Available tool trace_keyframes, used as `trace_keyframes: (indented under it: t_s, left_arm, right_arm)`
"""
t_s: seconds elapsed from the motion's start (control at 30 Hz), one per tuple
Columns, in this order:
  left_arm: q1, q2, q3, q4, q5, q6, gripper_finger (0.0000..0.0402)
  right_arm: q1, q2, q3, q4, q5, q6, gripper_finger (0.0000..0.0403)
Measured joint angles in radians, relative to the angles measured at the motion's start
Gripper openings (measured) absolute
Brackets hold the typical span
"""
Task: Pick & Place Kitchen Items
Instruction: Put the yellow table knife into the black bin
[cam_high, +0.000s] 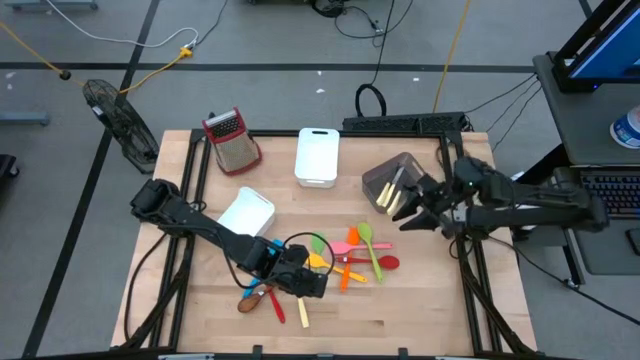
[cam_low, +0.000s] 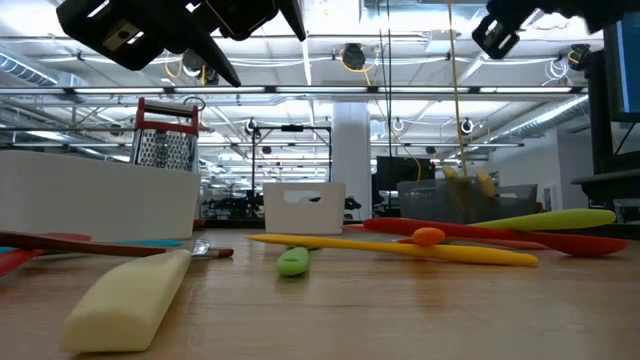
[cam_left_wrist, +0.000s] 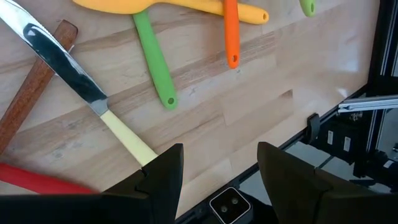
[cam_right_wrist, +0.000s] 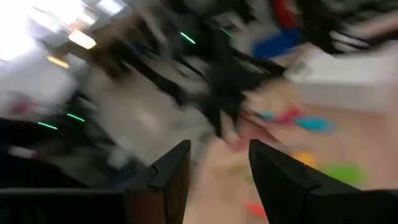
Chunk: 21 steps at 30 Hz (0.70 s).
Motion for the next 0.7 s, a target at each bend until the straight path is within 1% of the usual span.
trace_keyframes:
  t_s: [0.07,0.13,0.23,0.43,0.57,0.7]
  left_arm:
    - [0.0,0.0,0.0,0.0,-0.011,0.0,0.0209]
    - [-0.001,0.0,0.0,-0.001,-0.03,0.0,0.0209]
    - [-0.001,0.0,0.0,-0.001,-0.042,0.0,0.0209]
    - [-0.008,0.0,0.0,0.0,-0.042,-0.005,0.0209]
    - [-0.023,0.0,0.0,0.0,-0.043,-0.046,0.0209]
    - [-0.039,0.0,0.0,0.0,-0.074,-0.074,0.0209]
  right_arm:
    - [0.033,-0.006,0.046,-0.17,0.114,-0.088,0.0154]
    - [0.066,-0.016,0.071,-0.277,0.209,-0.144,0.0154]
    - [0.116,-0.046,0.074,-0.35,0.335,-0.19,0.0154]
    - [0.19,-0.136,0.074,-0.452,0.581,-0.2,0.0154]
    - [0.21,-0.208,0.073,-0.51,0.65,-0.19,0.0154]
    - [0.219,-0.264,0.039,-0.511,0.651,-0.162,0.0154]
